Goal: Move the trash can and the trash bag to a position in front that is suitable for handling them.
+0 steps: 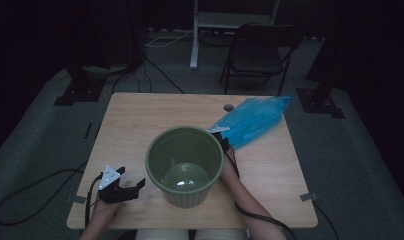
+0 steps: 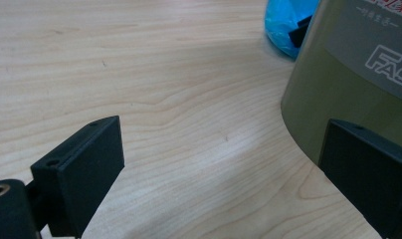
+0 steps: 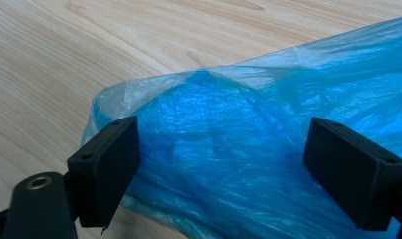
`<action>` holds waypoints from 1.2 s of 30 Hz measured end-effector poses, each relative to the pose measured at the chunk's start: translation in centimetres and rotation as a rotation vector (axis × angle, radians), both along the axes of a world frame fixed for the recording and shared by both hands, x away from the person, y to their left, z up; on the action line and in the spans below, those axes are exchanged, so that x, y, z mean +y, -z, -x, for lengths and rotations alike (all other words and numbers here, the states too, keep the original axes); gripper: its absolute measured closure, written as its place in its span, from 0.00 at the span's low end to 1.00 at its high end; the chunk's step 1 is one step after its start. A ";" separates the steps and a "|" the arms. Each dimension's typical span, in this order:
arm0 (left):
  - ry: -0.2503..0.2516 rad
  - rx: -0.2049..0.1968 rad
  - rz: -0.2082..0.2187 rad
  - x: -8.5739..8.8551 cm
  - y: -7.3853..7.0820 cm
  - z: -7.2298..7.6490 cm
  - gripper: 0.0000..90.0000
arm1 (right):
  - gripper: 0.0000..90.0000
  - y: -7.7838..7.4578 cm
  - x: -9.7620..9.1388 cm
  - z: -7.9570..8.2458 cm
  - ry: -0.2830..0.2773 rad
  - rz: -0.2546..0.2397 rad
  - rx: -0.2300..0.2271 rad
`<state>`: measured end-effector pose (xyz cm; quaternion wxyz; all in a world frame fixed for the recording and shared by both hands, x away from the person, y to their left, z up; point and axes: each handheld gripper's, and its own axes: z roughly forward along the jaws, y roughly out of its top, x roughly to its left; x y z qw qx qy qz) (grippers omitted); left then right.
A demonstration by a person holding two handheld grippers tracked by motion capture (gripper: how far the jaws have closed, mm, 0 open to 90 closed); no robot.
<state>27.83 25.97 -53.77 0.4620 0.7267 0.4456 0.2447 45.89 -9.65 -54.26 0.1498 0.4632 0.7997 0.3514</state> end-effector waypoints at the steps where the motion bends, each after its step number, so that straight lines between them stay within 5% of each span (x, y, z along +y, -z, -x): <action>1: -0.004 -0.010 -0.028 -0.1 0.0 0.0 0.05 | 0.18 0.1 0.0 0.5 -0.002 0.038 -0.021; 5: -0.007 -0.001 -0.043 0.0 0.2 0.1 0.05 | 0.30 0.1 -0.7 1.5 -0.011 0.068 -0.044; 9: -0.011 0.007 -0.027 0.1 0.2 0.0 0.05 | 0.60 -0.3 -2.3 2.3 -0.013 0.064 -0.042; 13: -0.008 0.007 -0.019 0.1 0.1 0.0 0.05 | 0.81 -0.4 -4.5 2.9 -0.015 0.005 -0.012; 16: -0.007 0.005 -0.023 0.1 0.1 0.0 0.05 | 0.87 -0.4 -5.8 3.6 -0.026 -0.006 0.001; 21: -0.005 0.013 -0.035 0.0 0.1 -0.1 0.05 | 0.87 -0.5 -7.6 6.5 -0.109 0.017 -0.007; 23: -0.004 0.014 -0.037 -0.1 0.1 -0.1 0.05 | 0.87 -0.5 -7.6 6.5 -0.109 0.017 -0.007; 24: -0.007 0.014 -0.045 -0.2 0.1 -0.1 0.05 | 0.86 -0.7 -8.8 8.9 -0.155 0.020 -0.006; 29: -0.009 0.017 -0.045 -0.2 0.1 -0.1 0.05 | 0.73 -1.4 -10.8 13.0 -0.208 -0.007 -0.001; 36: -0.007 0.022 -0.047 -0.3 0.2 0.0 0.05 | 0.51 -2.0 -13.7 19.3 -0.191 -0.079 0.003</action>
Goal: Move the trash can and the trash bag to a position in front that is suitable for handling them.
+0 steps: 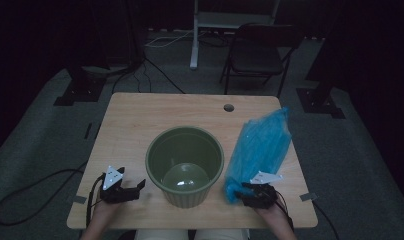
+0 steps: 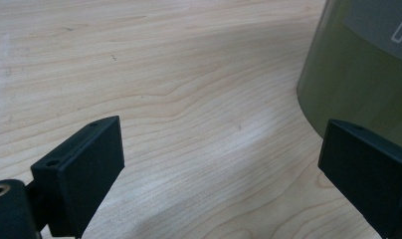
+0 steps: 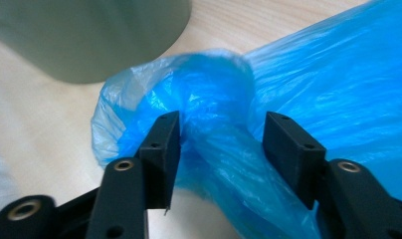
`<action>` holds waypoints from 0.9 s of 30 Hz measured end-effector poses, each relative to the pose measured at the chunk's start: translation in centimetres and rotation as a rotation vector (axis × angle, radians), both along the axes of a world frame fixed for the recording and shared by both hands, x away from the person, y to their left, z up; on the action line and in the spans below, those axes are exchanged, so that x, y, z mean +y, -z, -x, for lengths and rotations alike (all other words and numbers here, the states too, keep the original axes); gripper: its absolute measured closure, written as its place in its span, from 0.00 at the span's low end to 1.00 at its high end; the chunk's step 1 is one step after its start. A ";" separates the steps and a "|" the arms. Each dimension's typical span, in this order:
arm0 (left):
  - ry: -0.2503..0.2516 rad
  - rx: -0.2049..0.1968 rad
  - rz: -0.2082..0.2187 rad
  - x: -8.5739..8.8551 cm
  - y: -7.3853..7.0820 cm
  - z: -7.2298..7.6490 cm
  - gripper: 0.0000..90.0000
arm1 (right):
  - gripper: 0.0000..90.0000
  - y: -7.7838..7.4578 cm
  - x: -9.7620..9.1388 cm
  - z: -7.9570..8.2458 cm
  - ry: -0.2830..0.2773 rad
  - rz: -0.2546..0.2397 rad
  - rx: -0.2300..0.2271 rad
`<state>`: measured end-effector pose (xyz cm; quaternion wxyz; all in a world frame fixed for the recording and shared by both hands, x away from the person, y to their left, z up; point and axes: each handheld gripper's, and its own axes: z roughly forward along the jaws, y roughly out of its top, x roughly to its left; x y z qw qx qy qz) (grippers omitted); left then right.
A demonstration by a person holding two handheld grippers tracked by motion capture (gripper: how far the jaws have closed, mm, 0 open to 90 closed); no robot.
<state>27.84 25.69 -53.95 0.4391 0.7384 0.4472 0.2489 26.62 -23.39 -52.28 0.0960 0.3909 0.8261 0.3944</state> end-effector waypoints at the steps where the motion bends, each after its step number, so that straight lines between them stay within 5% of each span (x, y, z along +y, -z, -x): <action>1: 0.000 0.000 0.002 0.0 0.0 0.0 0.05 | 0.45 0.0 -0.5 0.7 0.023 -0.016 -0.002; 7: -0.004 0.002 0.000 0.0 0.0 0.0 0.05 | 0.21 -0.7 -2.8 3.9 0.128 -0.051 -0.020; 12: -0.004 -0.001 -0.004 -0.1 0.0 0.1 0.05 | 0.21 -2.8 -5.3 4.1 0.231 -0.083 -0.095; 16: -0.003 -0.002 -0.003 -0.2 0.0 0.1 0.05 | 0.21 -3.9 -8.6 2.1 0.361 -0.086 -0.111; 20: -0.006 -0.003 -0.003 -0.1 0.0 0.1 0.05 | 0.32 -3.4 -12.0 -0.7 0.451 -0.124 -0.053; 24: -0.018 -0.003 -0.004 -0.1 0.0 0.1 0.05 | 0.23 -2.6 -14.3 -3.4 0.593 -0.148 -0.067; 27: -0.014 -0.013 0.002 -0.1 0.0 0.2 0.05 | 0.23 -1.5 -15.0 -5.8 0.638 -0.151 -0.030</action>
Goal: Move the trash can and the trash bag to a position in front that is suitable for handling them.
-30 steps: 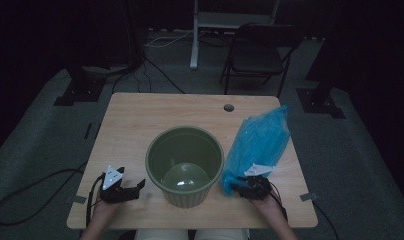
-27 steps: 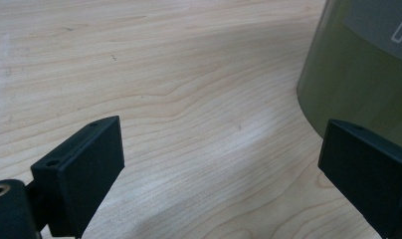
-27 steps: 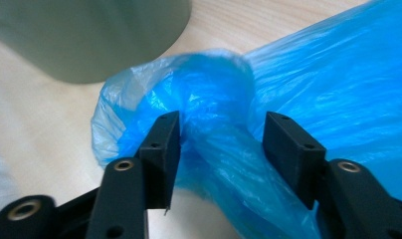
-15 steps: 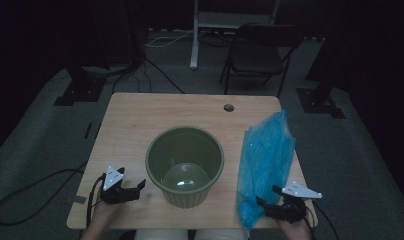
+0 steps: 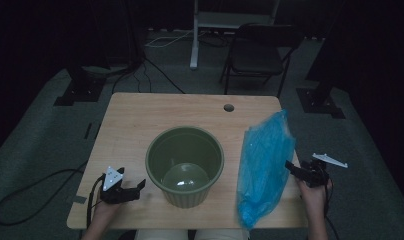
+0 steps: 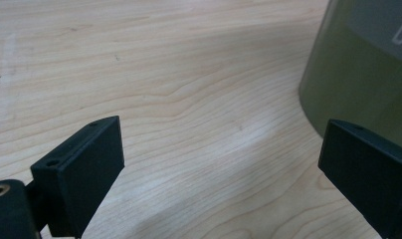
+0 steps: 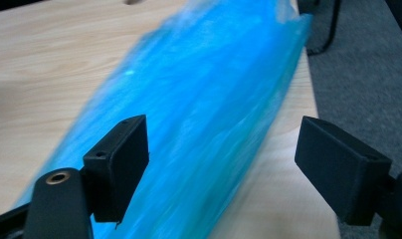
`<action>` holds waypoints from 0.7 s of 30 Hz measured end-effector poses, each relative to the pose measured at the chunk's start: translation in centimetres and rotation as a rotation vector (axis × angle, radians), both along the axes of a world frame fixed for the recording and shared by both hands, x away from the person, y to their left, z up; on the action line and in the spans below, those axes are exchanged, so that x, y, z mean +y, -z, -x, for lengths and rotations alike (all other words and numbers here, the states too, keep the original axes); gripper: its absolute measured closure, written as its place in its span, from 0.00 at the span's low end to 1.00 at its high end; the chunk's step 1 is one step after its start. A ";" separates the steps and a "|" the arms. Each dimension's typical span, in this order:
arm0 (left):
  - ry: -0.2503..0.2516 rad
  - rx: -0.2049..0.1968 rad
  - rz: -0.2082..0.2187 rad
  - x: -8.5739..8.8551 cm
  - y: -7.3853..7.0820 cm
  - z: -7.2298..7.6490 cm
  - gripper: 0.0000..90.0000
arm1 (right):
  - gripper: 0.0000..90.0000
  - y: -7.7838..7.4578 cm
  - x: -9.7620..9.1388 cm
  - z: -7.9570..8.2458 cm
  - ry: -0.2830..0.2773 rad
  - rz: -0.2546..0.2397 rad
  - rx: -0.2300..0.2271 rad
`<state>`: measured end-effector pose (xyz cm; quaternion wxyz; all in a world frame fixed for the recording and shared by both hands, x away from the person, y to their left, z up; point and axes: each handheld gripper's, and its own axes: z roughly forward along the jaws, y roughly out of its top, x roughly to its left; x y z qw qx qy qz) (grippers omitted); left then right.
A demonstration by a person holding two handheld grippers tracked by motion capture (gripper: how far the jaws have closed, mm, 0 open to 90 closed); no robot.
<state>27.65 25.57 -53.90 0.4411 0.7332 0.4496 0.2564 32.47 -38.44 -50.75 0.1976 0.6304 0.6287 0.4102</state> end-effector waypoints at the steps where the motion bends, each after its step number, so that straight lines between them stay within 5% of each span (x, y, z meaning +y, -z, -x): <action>1: 0.000 0.000 0.000 0.0 0.0 0.0 0.05 | 0.23 0.0 0.0 0.0 0.000 0.000 0.000; 6: -0.006 0.004 0.004 0.1 0.0 0.0 0.05 | 0.24 1.9 0.5 -3.6 0.027 0.022 0.067; 11: -0.005 0.007 0.007 0.1 0.0 0.0 0.05 | 0.37 3.3 2.0 -5.5 0.004 0.069 0.109; 21: -0.001 0.009 0.004 0.1 0.1 0.0 0.05 | 0.72 3.8 5.5 -7.2 -0.054 0.135 0.057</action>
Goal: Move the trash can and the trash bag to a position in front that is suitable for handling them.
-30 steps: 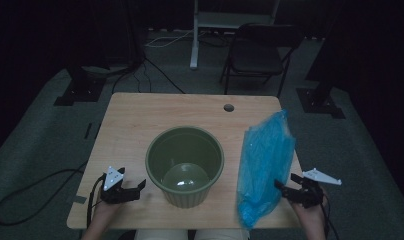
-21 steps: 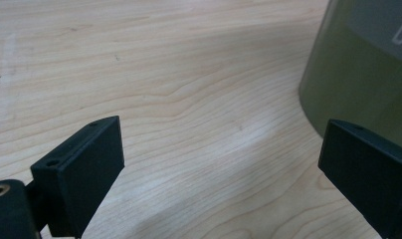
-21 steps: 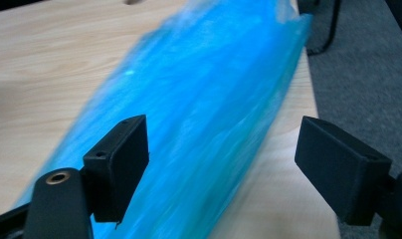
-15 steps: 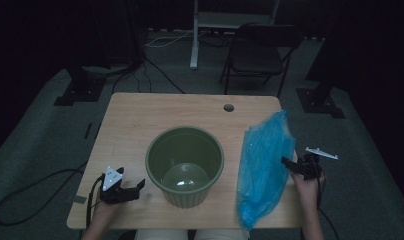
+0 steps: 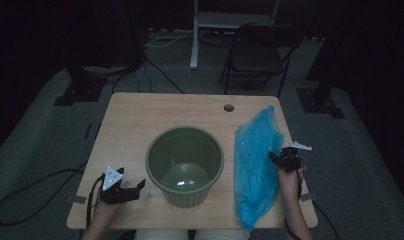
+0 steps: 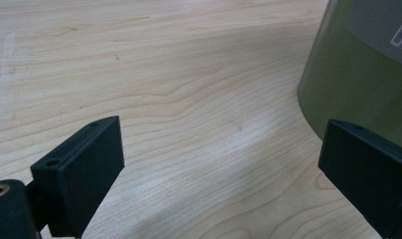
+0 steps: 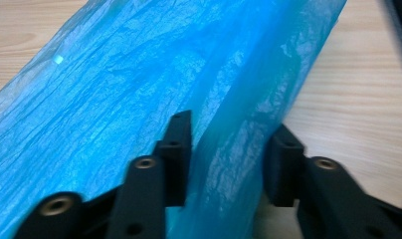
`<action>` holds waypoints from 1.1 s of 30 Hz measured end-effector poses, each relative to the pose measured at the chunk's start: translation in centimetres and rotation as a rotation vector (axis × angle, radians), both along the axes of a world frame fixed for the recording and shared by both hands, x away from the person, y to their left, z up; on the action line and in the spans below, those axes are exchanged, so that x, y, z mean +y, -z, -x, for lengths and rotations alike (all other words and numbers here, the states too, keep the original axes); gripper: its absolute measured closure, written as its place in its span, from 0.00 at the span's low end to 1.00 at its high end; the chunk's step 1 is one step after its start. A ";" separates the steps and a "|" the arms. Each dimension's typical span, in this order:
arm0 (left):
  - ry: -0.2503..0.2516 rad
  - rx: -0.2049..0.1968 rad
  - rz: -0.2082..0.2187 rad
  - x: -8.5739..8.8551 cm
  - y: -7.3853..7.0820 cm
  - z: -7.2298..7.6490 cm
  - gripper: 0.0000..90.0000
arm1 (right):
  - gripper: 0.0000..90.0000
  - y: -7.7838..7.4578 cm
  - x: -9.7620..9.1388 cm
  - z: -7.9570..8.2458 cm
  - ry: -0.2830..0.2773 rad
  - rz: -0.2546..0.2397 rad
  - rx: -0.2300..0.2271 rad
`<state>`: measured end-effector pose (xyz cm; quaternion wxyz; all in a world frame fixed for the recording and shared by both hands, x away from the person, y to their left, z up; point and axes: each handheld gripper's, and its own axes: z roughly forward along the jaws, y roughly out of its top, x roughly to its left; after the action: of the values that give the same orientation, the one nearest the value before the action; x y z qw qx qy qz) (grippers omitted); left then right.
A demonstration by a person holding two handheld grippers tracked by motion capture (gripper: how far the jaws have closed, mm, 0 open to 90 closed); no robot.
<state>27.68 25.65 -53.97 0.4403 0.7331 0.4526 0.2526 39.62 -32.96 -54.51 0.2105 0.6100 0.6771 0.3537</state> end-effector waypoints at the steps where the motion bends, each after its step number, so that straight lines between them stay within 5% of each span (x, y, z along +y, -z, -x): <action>1: 0.001 0.004 0.007 0.0 0.0 0.0 0.05 | 0.81 0.0 1.3 -0.2 -0.006 0.028 -0.006; 6: -0.001 -0.002 0.013 0.0 -0.1 0.1 0.05 | 0.99 -0.3 2.8 -0.3 -0.080 0.015 0.010; 13: -0.013 -0.027 -0.006 0.0 0.0 0.2 0.05 | 1.00 -1.3 3.6 1.8 -0.239 -0.018 0.000; 20: -0.020 -0.047 -0.004 0.3 0.0 0.5 0.05 | 0.99 -1.6 2.4 5.7 -0.265 -0.046 0.021; 29: -0.031 -0.042 -0.002 0.3 0.0 0.6 0.05 | 0.90 -0.8 1.7 11.0 -0.238 -0.074 0.082; 33: -0.028 -0.042 0.003 0.3 0.0 0.6 0.05 | 0.57 -0.7 1.5 12.6 -0.204 -0.122 0.094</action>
<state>27.10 25.98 -53.96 0.4471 0.7208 0.4537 0.2734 27.06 -31.49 -53.80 0.1040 0.5655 0.7218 0.3851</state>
